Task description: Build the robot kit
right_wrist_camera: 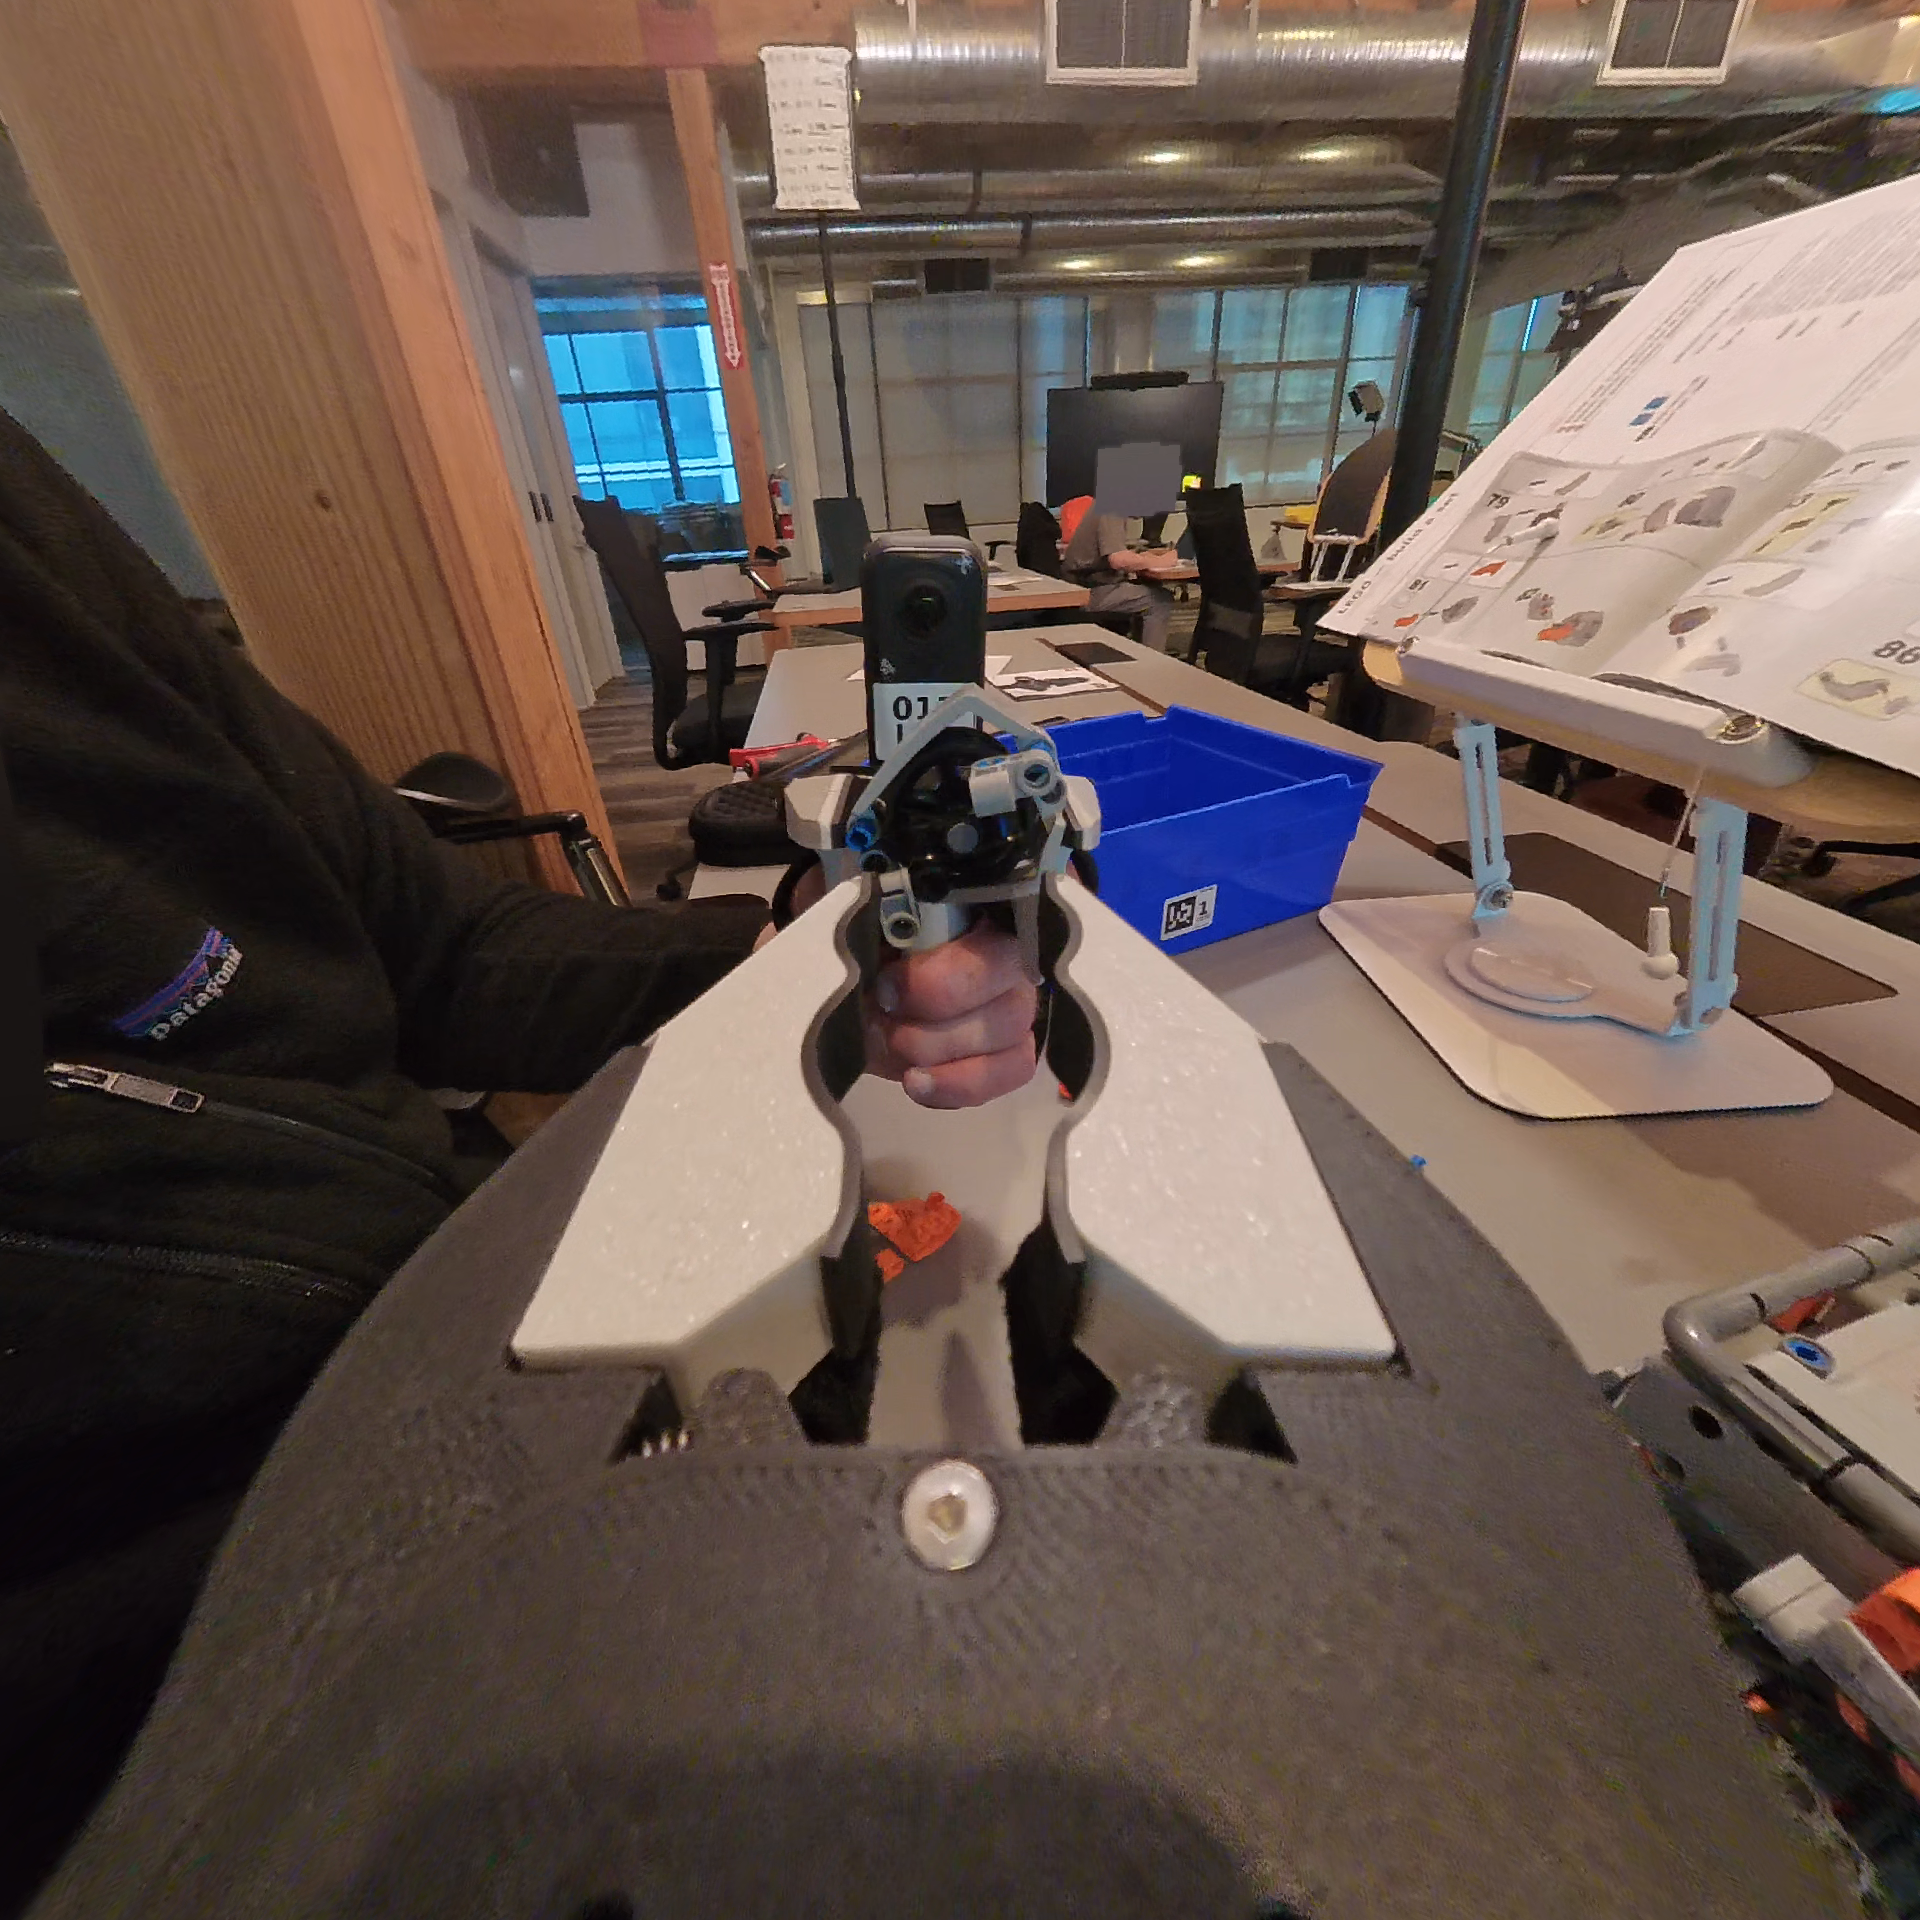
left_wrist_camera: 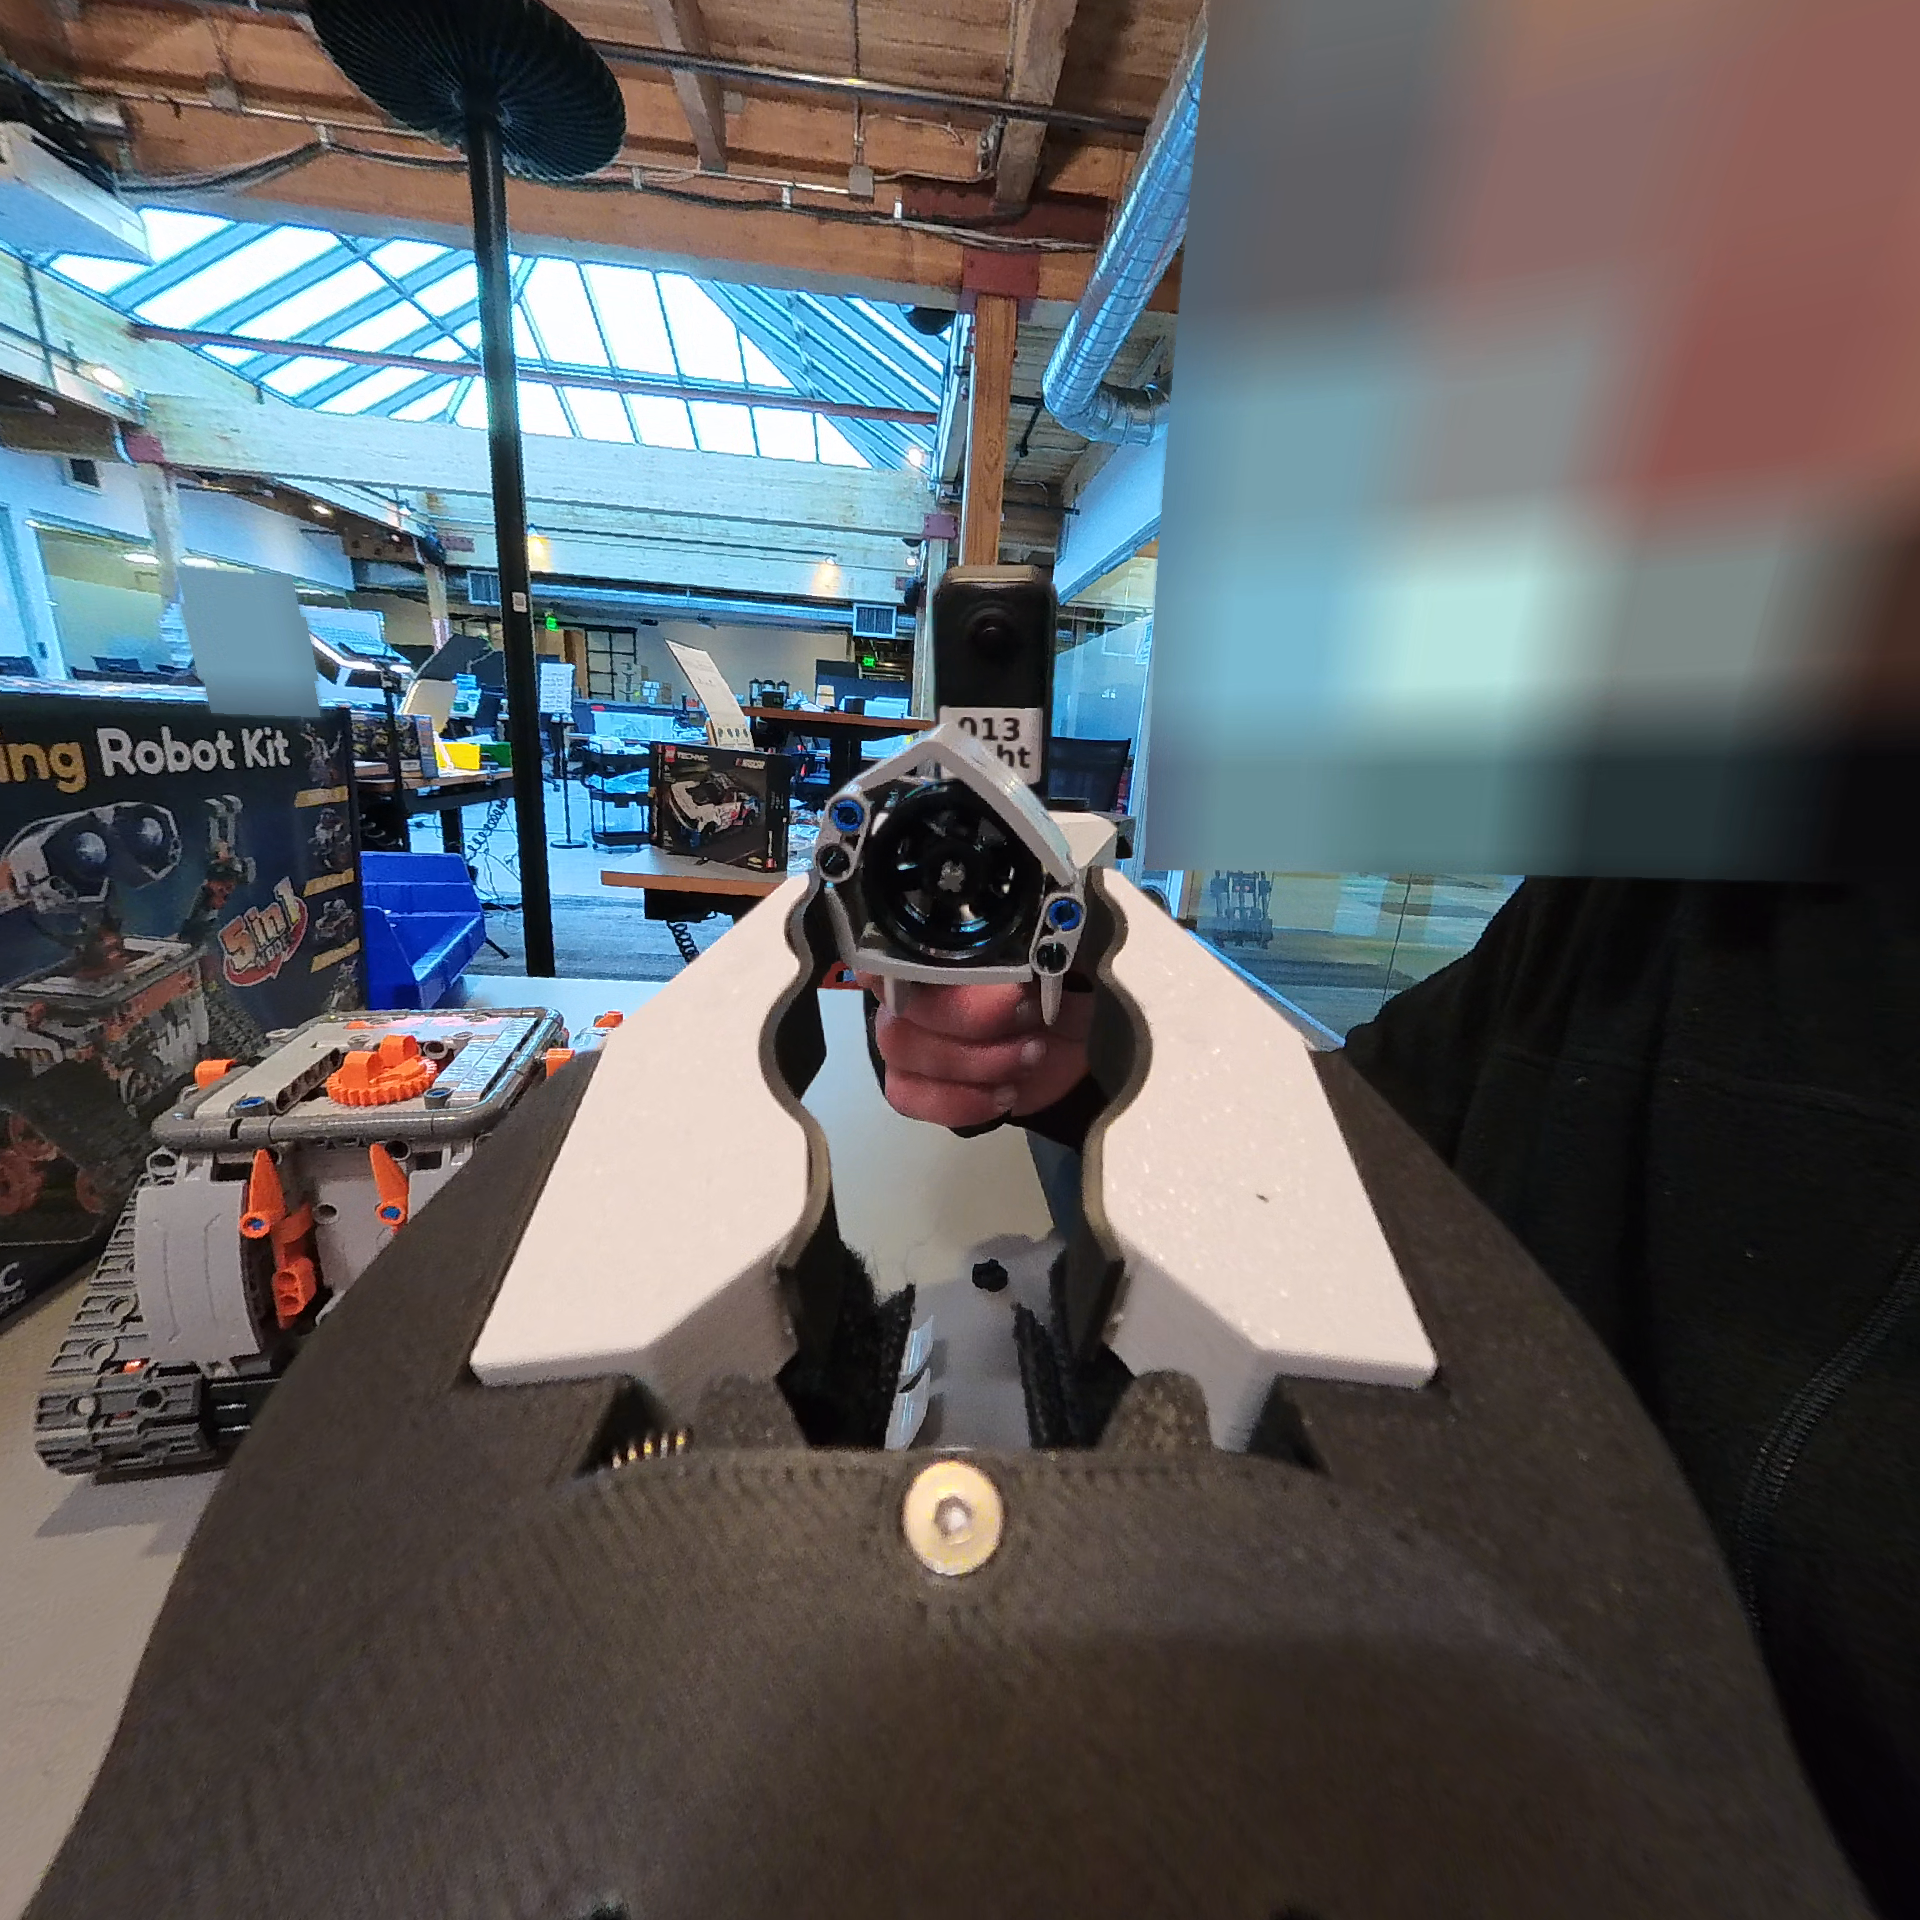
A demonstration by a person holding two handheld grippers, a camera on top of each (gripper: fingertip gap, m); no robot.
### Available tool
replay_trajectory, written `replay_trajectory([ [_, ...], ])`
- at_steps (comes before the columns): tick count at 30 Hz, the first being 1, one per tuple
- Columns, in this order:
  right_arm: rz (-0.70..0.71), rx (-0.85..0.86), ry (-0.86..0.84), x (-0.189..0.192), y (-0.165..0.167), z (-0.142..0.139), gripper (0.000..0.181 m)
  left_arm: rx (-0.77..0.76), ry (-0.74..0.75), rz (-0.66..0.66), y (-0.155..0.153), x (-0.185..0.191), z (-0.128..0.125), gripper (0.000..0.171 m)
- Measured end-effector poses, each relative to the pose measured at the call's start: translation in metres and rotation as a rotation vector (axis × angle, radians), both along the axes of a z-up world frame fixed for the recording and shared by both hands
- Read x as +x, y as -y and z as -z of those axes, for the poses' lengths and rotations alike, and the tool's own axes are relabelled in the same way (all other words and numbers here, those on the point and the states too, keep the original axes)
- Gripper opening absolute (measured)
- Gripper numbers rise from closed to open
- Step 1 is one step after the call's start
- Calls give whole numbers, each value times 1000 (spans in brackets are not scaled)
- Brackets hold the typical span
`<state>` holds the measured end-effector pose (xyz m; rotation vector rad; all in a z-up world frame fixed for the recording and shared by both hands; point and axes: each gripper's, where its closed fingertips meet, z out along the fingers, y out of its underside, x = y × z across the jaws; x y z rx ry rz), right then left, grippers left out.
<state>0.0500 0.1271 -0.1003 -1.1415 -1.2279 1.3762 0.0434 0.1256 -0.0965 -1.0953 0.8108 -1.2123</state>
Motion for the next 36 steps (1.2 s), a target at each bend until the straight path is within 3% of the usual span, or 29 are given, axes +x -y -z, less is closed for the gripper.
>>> replay_trajectory([
  [6, -4, -41, -15, -4, 1, 0, 16, -2, -33, 3, 0, 5, 5, 46],
  [11, -57, -173, -37, -4, 0, 0, 15, 21, -72, -31, -3, 6, 9, 46],
  [22, -186, -331, -55, -4, 5, 1, 12, 218, -297, -195, -4, 6, 17, 46],
  [26, -150, -211, -67, -4, 10, -3, 9, 198, -266, -168, 1, 3, 11, 46],
  [30, -48, 24, -28, -5, 14, -3, 9, 92, -201, -81, 5, 4, 8, 46],
  [36, 28, 439, 77, -4, 30, -6, 9, -100, -60, 157, 24, 3, 1, 46],
])
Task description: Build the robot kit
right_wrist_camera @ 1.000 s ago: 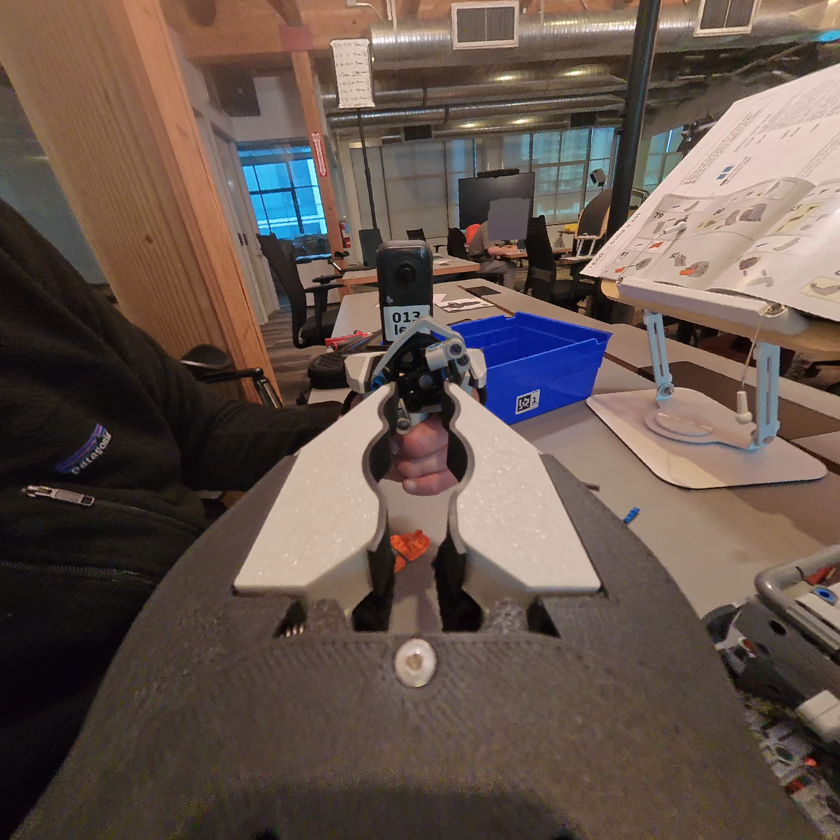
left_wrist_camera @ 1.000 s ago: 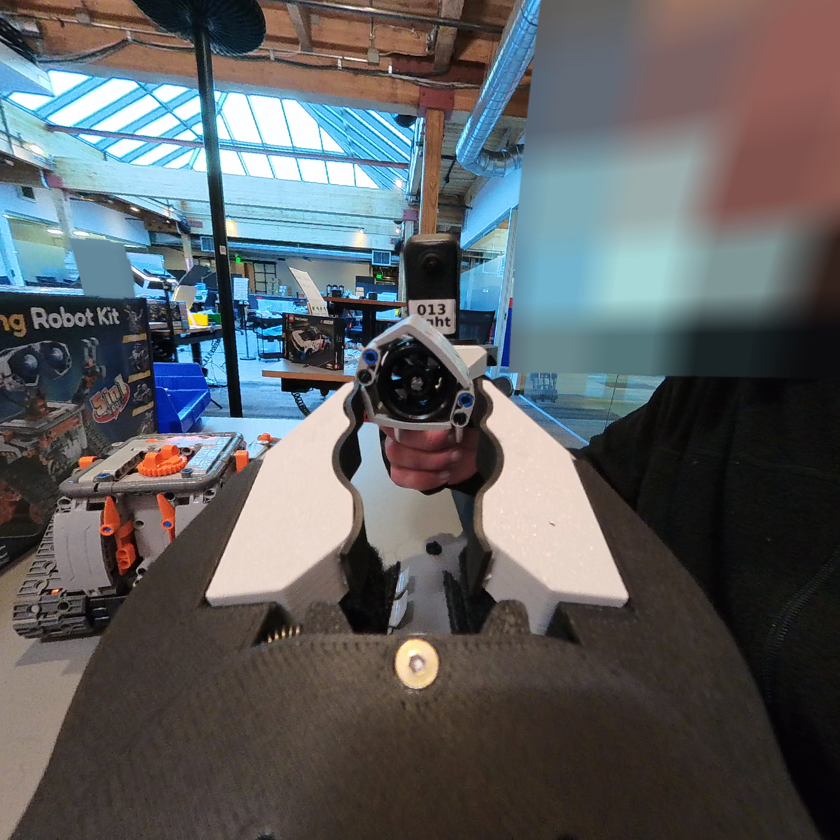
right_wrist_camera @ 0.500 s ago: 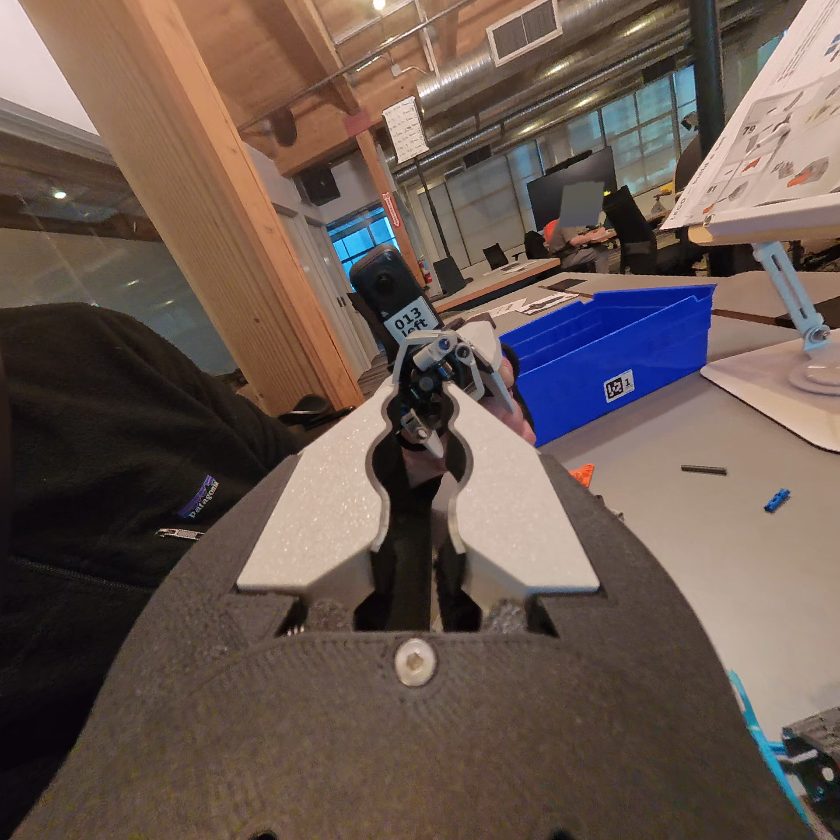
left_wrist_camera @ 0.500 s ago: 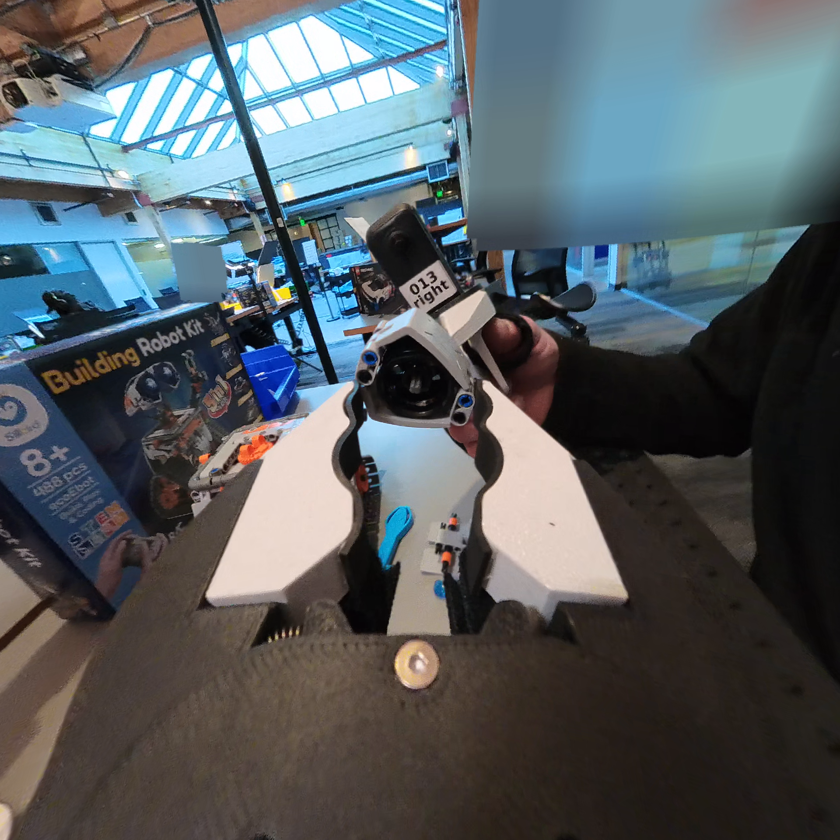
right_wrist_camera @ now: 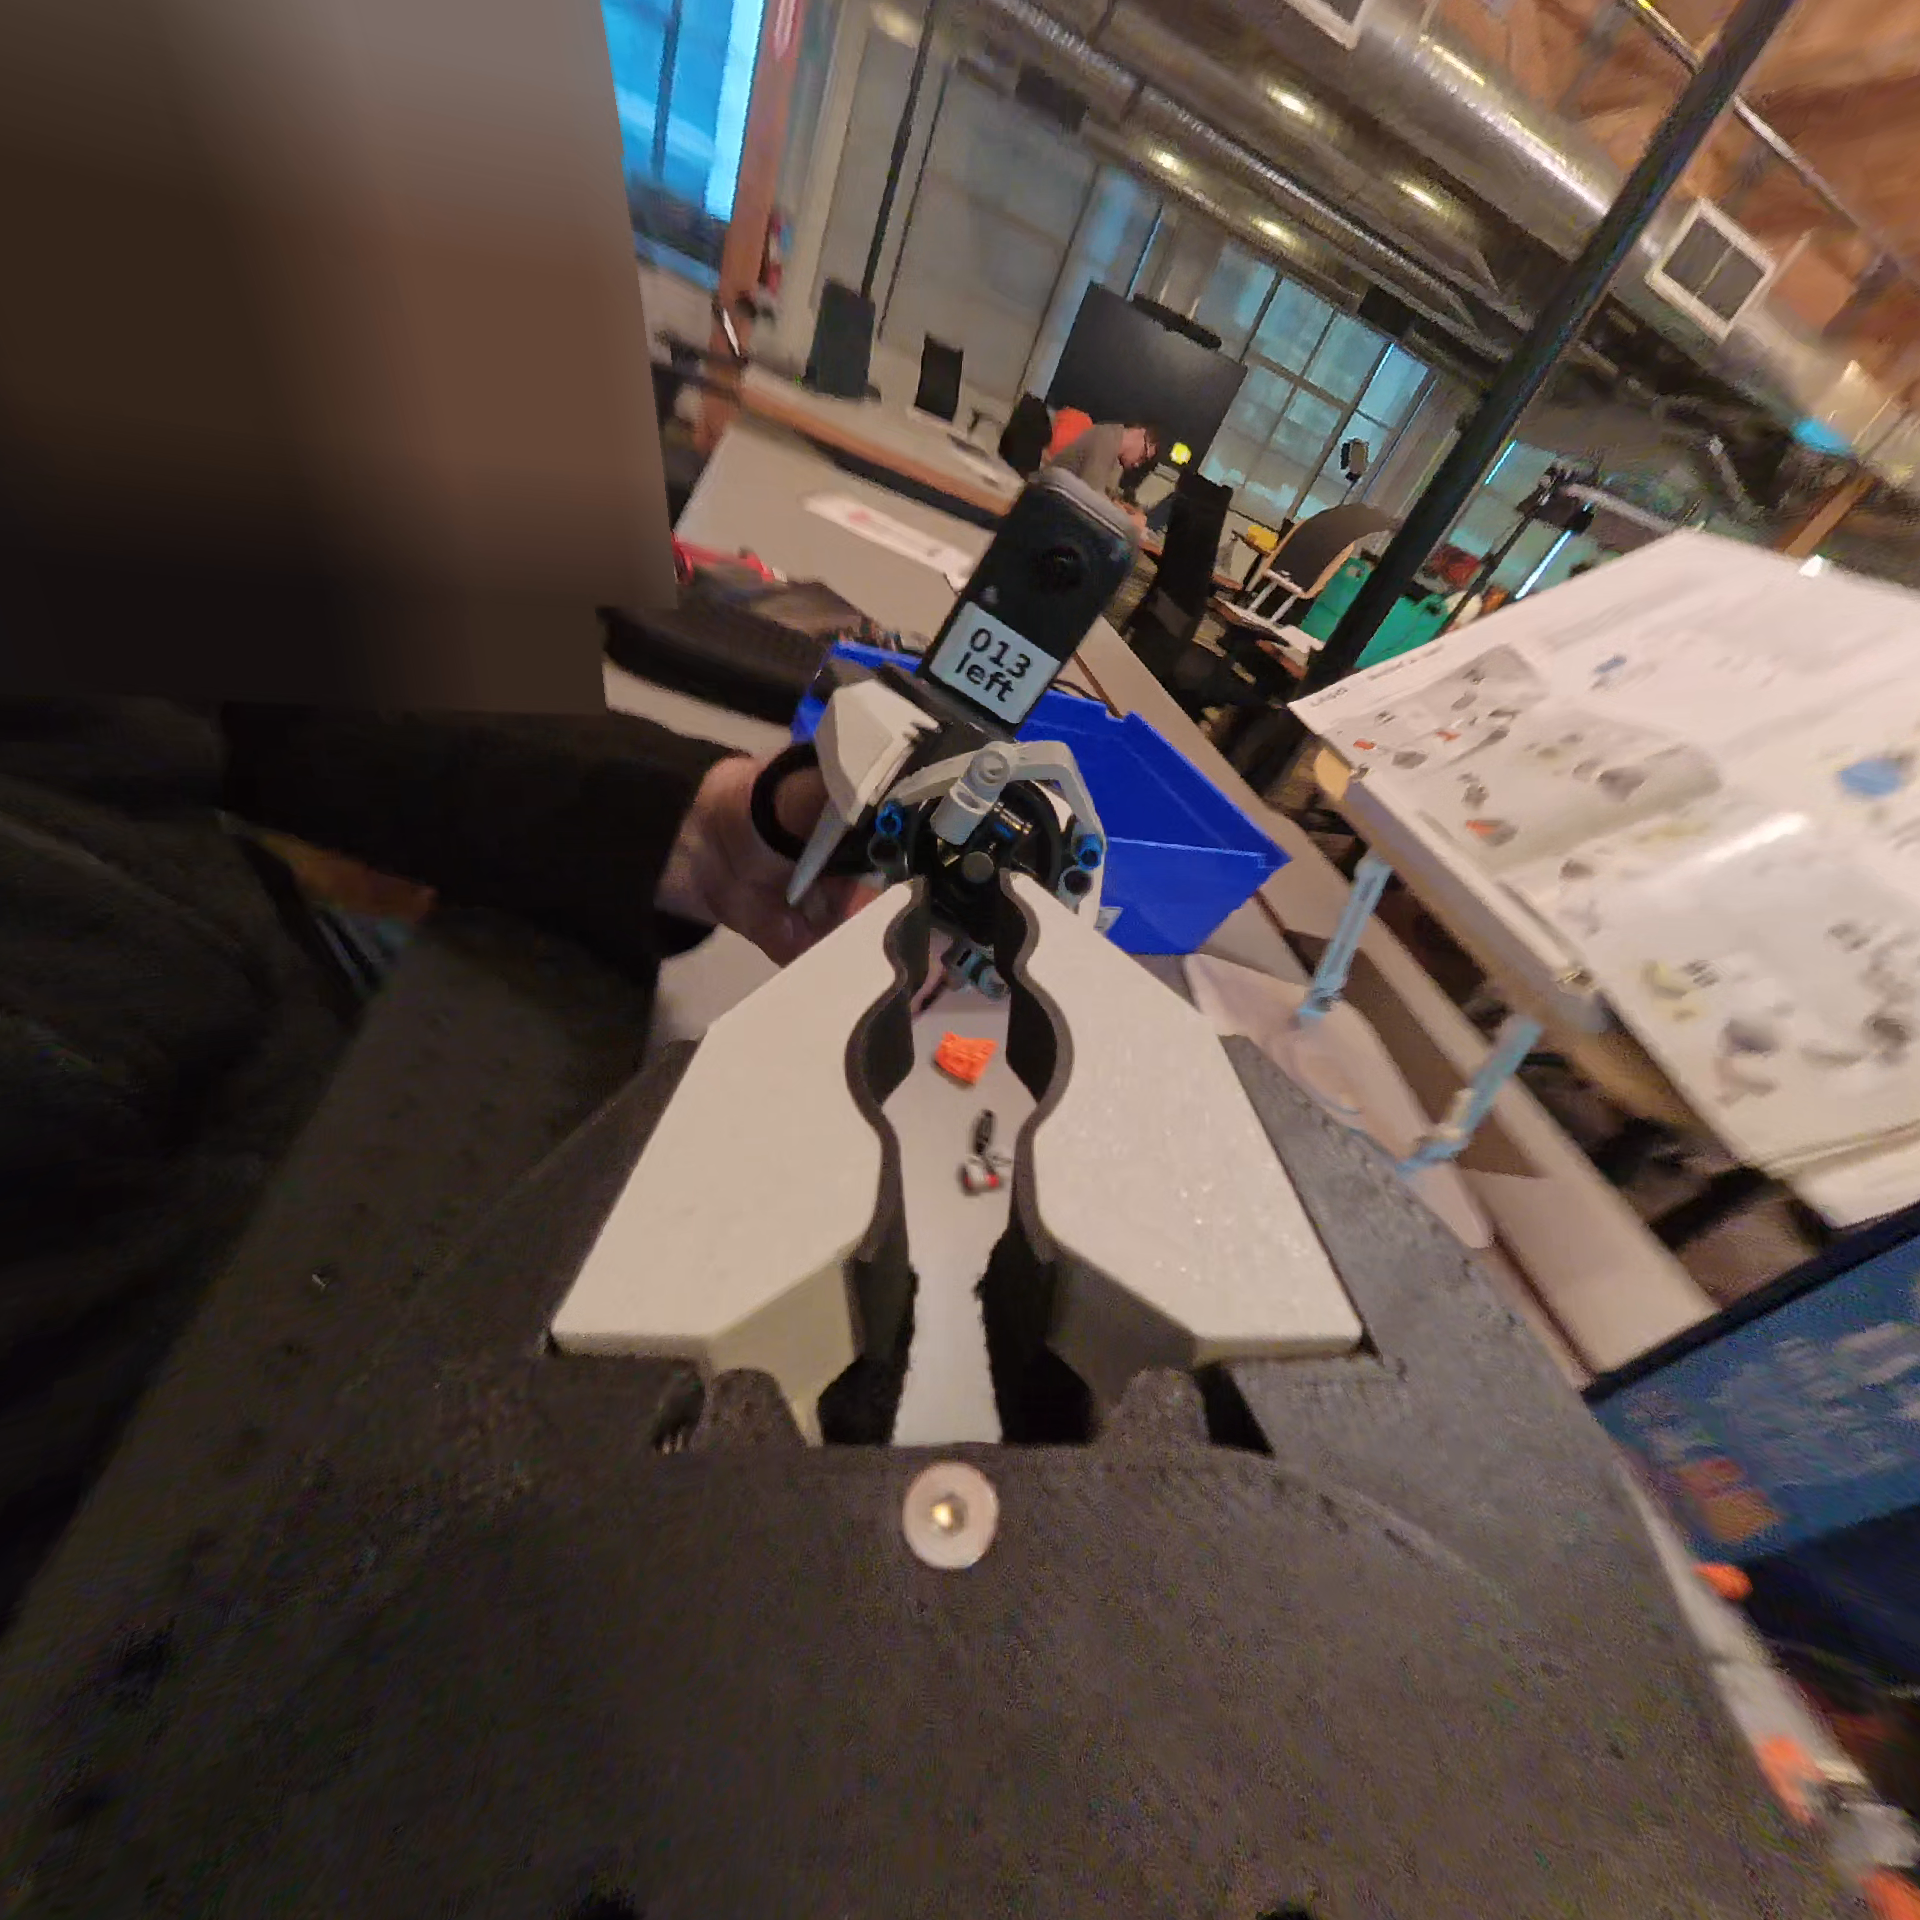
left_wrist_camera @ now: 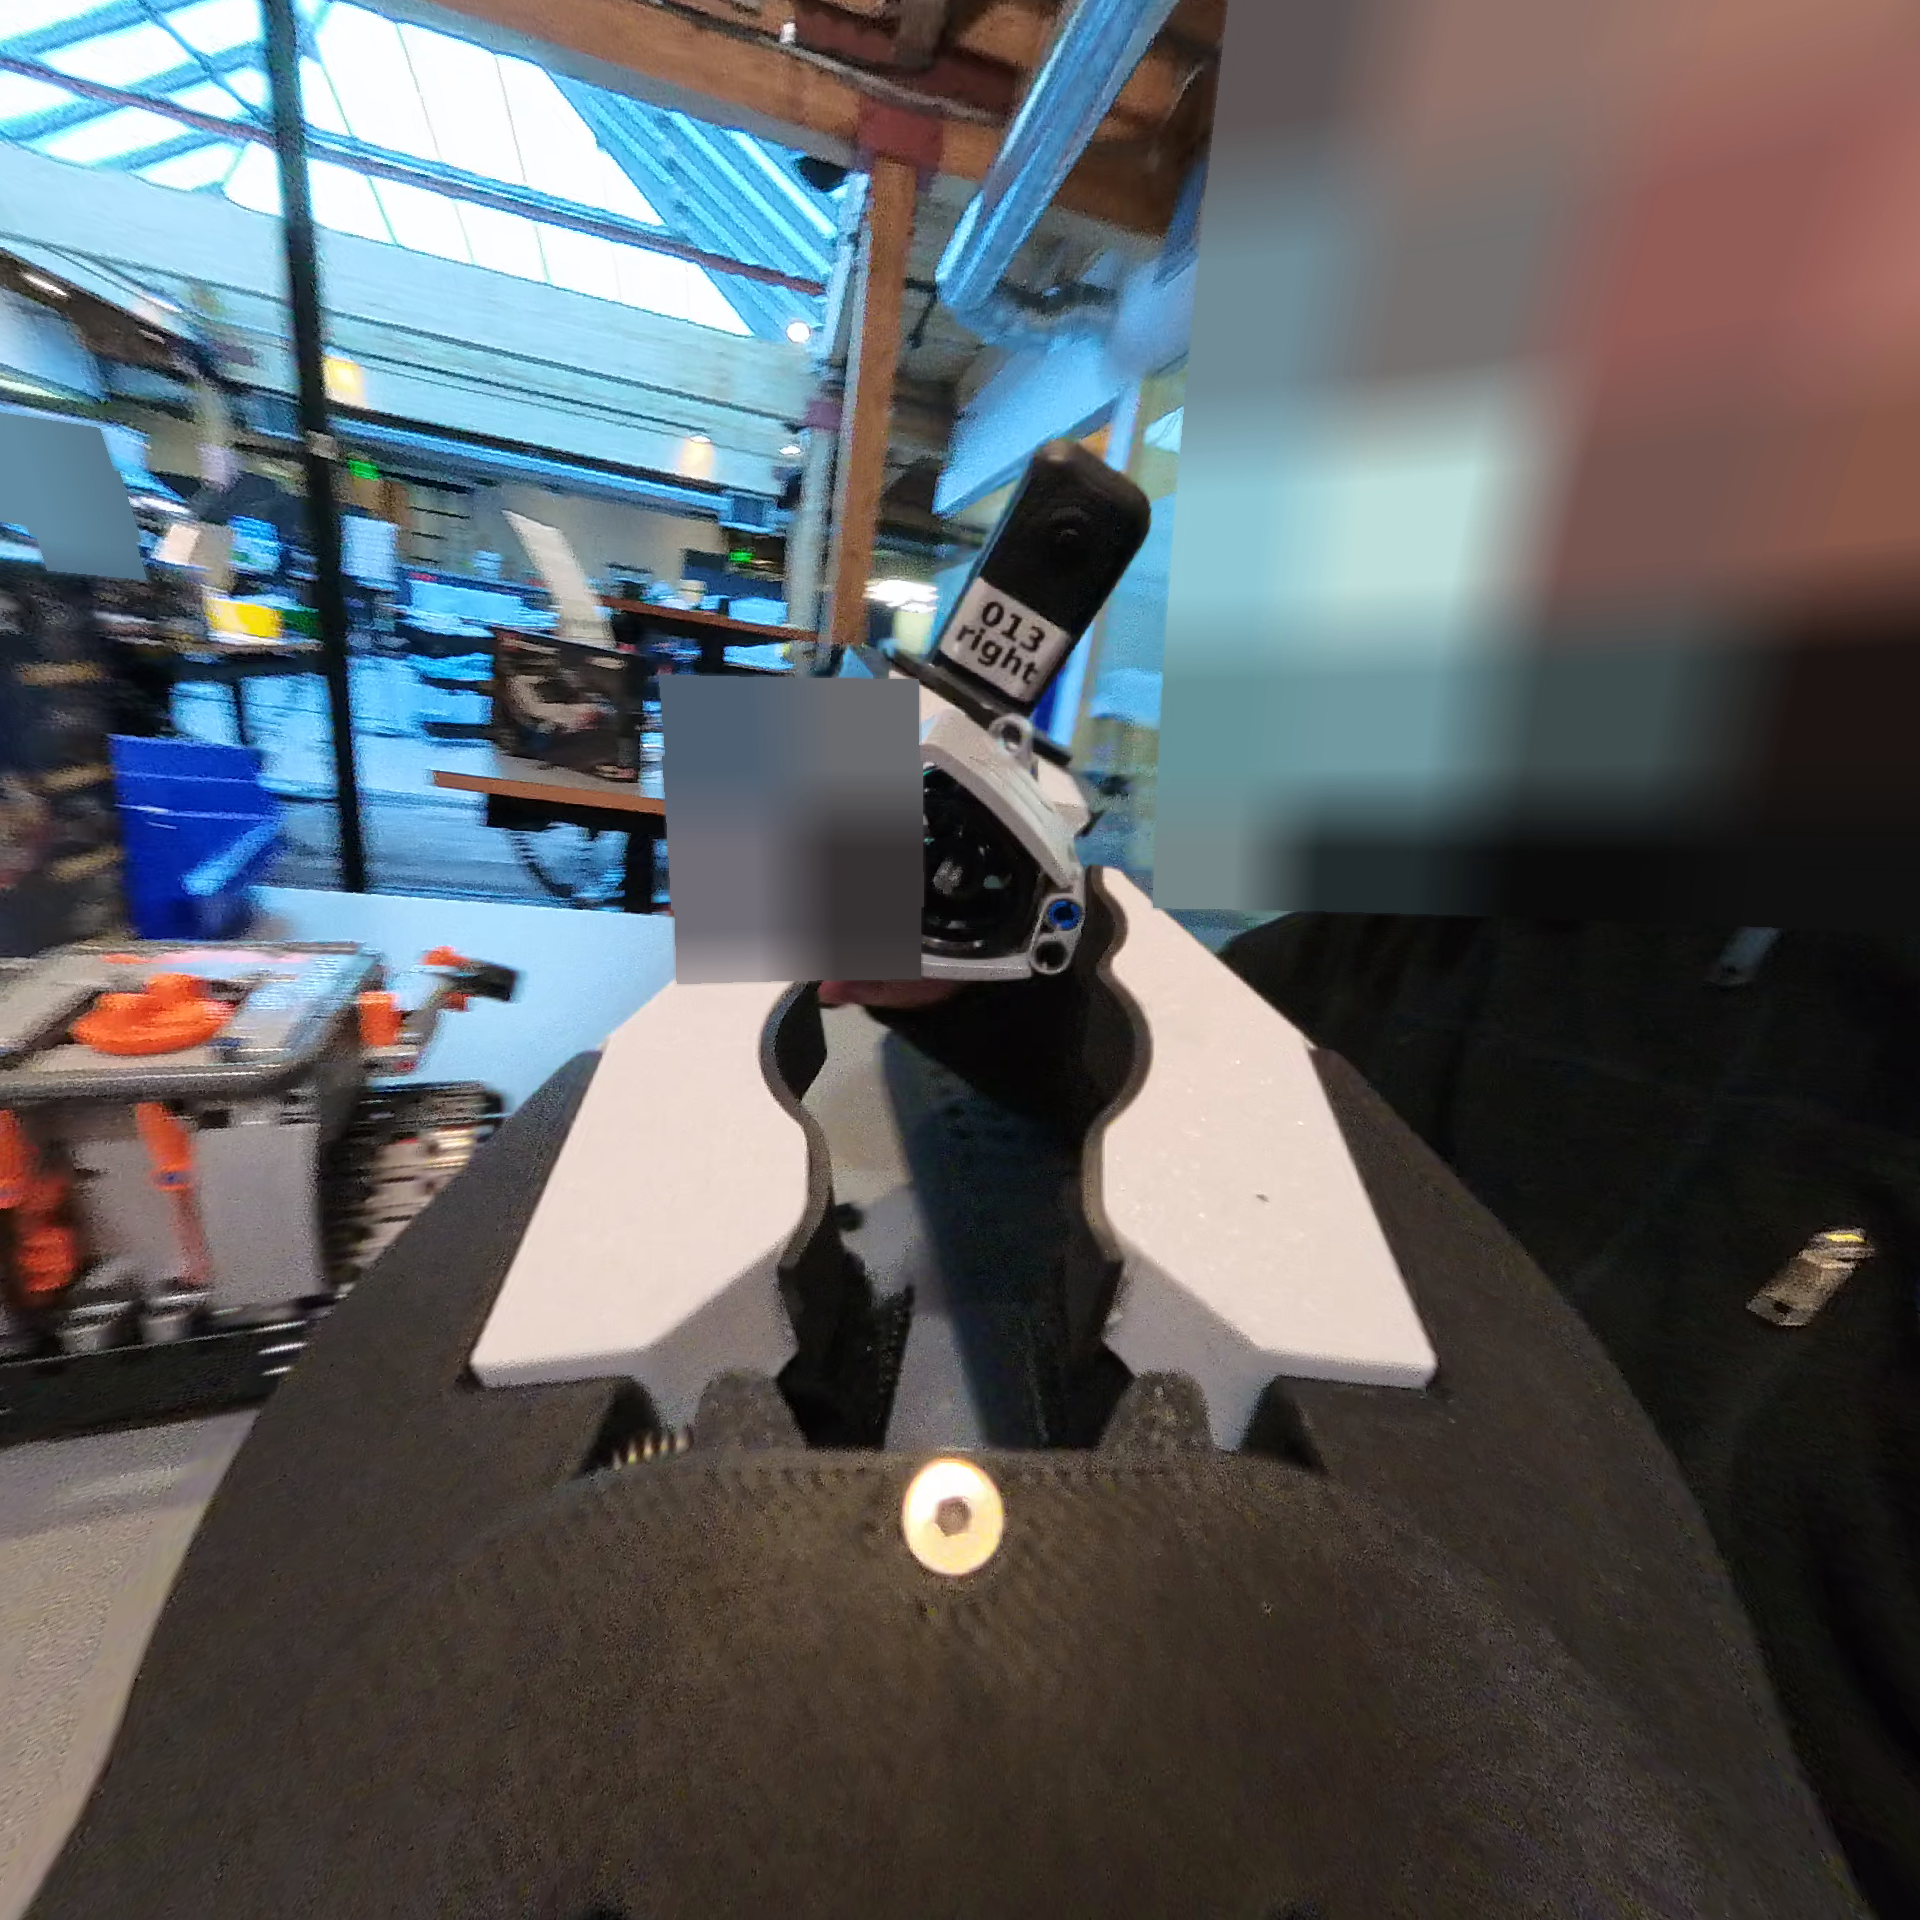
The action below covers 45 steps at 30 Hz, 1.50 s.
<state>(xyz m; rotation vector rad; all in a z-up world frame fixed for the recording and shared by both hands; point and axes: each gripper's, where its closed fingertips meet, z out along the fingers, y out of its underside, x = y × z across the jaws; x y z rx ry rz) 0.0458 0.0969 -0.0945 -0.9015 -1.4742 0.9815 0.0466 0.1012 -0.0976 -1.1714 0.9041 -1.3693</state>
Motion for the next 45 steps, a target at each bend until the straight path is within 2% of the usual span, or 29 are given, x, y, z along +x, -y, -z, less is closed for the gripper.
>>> replay_trajectory([
  [4, 61, 322, 91, -1, 5, 3, 9, -122, 53, 131, 8, -1, 0, 45],
  [10, 172, 845, 199, -5, 3, 18, 8, -250, 64, 221, 10, -3, 12, 45],
  [13, 195, 967, 223, -11, 2, 27, 8, -312, 79, 240, 8, -9, 21, 45],
  [19, 205, 1006, 224, -14, 0, 41, 8, -370, 87, 256, 7, -12, 33, 45],
  [27, 73, 827, 184, -16, 7, 52, 8, -420, 85, 299, 9, -13, 44, 45],
  [30, 50, 780, 163, -18, 8, 54, 8, -458, 119, 320, 10, -16, 46, 45],
  [35, 24, 647, 70, -23, 12, 50, 8, -439, 185, 346, 13, -20, 39, 44],
  [45, 126, 627, 28, -28, 0, 42, 16, -418, 246, 325, 7, -24, 34, 45],
])
